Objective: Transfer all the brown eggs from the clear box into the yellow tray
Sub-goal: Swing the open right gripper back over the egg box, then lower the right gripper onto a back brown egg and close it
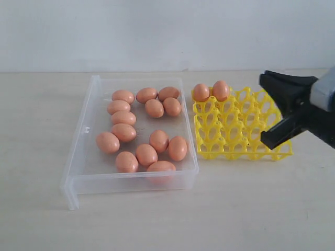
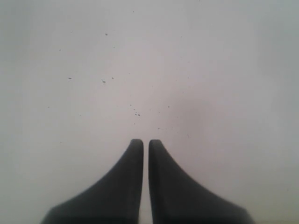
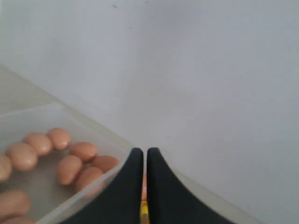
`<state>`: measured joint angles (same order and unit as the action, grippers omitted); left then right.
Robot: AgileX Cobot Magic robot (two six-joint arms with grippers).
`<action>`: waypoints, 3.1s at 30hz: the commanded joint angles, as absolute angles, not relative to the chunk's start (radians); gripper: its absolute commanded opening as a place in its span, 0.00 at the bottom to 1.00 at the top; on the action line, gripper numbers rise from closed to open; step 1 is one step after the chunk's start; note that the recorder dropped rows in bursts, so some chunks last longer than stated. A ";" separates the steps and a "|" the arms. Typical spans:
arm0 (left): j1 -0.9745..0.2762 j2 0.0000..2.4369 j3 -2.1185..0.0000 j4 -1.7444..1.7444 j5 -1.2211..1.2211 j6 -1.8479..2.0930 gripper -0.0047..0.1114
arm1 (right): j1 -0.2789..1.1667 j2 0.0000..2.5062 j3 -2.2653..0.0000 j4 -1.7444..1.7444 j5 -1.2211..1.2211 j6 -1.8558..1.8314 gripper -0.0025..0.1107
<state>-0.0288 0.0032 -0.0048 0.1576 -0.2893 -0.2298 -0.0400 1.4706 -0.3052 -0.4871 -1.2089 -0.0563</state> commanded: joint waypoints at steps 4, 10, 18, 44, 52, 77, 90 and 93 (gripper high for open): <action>-0.033 0.000 0.000 0.150 -0.287 -0.234 0.08 | -0.039 1.139 -0.149 -0.294 -1.221 -0.184 0.02; -0.033 0.000 0.000 0.150 -0.287 -0.234 0.08 | -0.039 0.787 -0.099 -0.508 -1.221 0.092 0.02; -0.033 0.000 0.000 0.150 -0.287 -0.234 0.08 | -0.039 0.520 -0.120 -1.045 -1.221 0.548 0.02; -0.033 0.000 0.000 0.150 -0.281 -0.234 0.08 | 0.407 1.801 -1.200 -1.744 -0.395 1.702 0.32; -0.033 0.000 0.000 0.150 -0.281 -0.234 0.08 | 0.388 1.993 -1.445 -1.744 -0.225 1.605 0.45; -0.033 0.000 0.000 0.150 -0.286 -0.234 0.08 | 0.526 2.168 -1.480 0.410 -0.736 -0.698 0.02; -0.033 0.000 0.000 0.150 -0.286 -0.234 0.08 | 0.382 2.355 -2.172 0.116 0.982 -0.368 0.41; -0.033 0.000 0.000 0.150 -0.286 -0.234 0.08 | 0.379 2.439 -2.236 0.122 1.040 -0.369 0.46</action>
